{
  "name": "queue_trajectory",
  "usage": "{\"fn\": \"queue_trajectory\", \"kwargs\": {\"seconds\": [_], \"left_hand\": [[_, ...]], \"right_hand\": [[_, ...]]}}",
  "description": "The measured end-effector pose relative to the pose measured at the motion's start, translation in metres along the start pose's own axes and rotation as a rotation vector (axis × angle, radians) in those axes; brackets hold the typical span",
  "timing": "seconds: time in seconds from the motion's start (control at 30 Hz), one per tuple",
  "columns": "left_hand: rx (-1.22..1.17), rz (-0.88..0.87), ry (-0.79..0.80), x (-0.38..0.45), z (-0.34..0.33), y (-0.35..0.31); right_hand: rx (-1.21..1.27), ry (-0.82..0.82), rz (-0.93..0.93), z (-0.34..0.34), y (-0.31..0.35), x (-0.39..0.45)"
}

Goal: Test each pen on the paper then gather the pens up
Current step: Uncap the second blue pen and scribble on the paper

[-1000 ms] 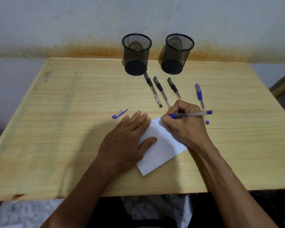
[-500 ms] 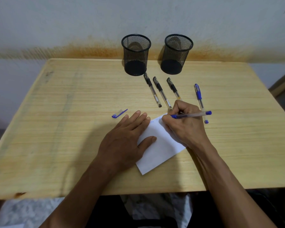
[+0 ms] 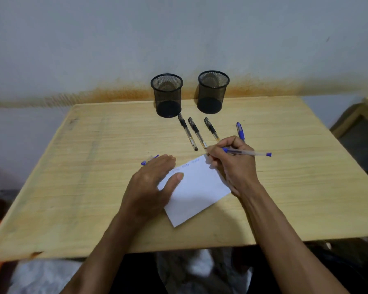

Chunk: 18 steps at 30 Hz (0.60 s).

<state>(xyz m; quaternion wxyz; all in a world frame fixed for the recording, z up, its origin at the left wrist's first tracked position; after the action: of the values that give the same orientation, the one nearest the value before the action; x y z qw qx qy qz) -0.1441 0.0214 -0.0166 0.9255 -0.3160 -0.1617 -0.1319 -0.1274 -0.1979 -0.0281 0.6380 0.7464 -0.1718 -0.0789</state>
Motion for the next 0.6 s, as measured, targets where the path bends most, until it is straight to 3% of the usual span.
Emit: {"fn": "queue_trajectory", "kwargs": {"seconds": [0.1,0.17,0.33,0.6], "left_hand": [[-0.072,0.088,-0.22,-0.001,0.03,0.004],[-0.072,0.201,-0.262,0.001,0.037,0.018],[0.012,0.401,-0.139,0.012,0.022,0.045],[0.095,0.342,-0.111,0.021,0.021,0.043]], "right_hand": [[0.006,-0.04,0.026,0.01,0.009,-0.004],[-0.014,-0.061,0.057,0.018,0.018,-0.007],[-0.082,-0.005,0.07,0.036,0.031,-0.019],[-0.08,0.021,0.099,0.041,0.041,-0.043]]}}
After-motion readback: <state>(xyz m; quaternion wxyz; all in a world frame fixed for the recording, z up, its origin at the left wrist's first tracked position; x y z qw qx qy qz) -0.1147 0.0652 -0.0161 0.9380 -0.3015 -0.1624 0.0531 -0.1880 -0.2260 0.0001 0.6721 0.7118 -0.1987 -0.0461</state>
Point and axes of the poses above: each hand's wrist, its own x-axis towards the middle knuckle, its own z-axis out of the back of the hand, y = z × x, the point moved 10 cm from there along x, towards the middle knuckle, and after that the axes turned 10 degrees about z, right-handed, at the moved point
